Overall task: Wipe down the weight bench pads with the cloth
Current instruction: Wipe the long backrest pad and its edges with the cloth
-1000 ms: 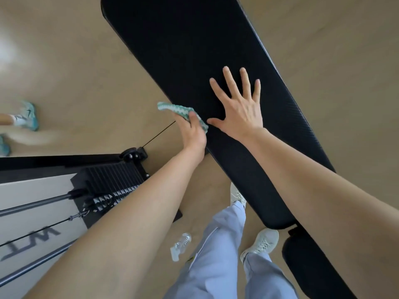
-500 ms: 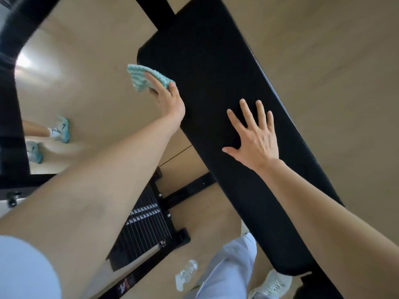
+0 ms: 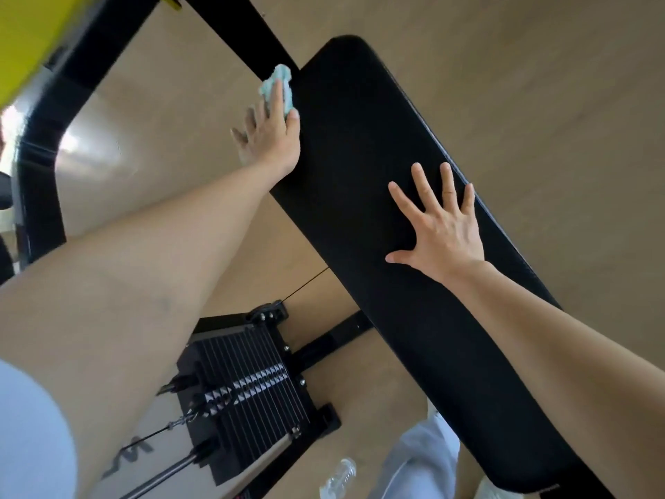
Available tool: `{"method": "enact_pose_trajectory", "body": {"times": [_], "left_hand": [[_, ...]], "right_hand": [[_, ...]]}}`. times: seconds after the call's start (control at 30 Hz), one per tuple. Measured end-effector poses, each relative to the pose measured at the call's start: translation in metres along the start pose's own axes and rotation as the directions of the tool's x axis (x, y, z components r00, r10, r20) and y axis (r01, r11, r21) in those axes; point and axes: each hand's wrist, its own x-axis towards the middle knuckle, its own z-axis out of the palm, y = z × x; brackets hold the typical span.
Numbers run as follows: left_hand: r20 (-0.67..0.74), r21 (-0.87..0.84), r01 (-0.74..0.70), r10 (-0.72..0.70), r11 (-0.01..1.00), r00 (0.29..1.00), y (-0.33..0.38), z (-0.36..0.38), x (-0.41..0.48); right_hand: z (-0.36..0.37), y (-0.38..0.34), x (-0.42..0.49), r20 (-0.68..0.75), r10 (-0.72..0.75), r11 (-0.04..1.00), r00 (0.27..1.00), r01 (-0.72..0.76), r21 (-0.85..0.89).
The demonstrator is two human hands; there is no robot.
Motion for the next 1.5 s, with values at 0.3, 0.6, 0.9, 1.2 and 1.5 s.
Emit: {"method": "enact_pose_trajectory", "body": {"times": [0.3,0.6,0.9,1.2,1.5], "left_hand": [[0.028,0.066,-0.232,0.23,0.971,0.973,0.079,-0.011,0.039],[0.002,0.133,-0.476,0.48,0.87,0.877,0.102,-0.013,0.06],[0.087,0.308,-0.649,0.658,0.696,0.748,0.124,-0.003,0.038],[0.297,0.29,-0.814,0.761,0.504,0.577,0.16,0.019,-0.028],[0.368,-0.25,-0.792,0.812,0.556,0.454,0.17,0.049,-0.104]], "right_hand": [[0.002,0.007,0.001,-0.014,-0.036,0.999,0.999,0.036,0.001],[0.005,0.014,0.003,-0.037,-0.068,0.998,0.997,0.067,-0.023],[0.005,0.015,0.002,-0.06,-0.077,0.997,0.995,0.077,-0.002],[0.008,0.041,-0.008,-0.189,-0.106,0.986,0.976,0.128,0.107],[0.013,0.047,-0.046,-0.406,0.54,0.745,0.737,-0.194,0.638]]}}
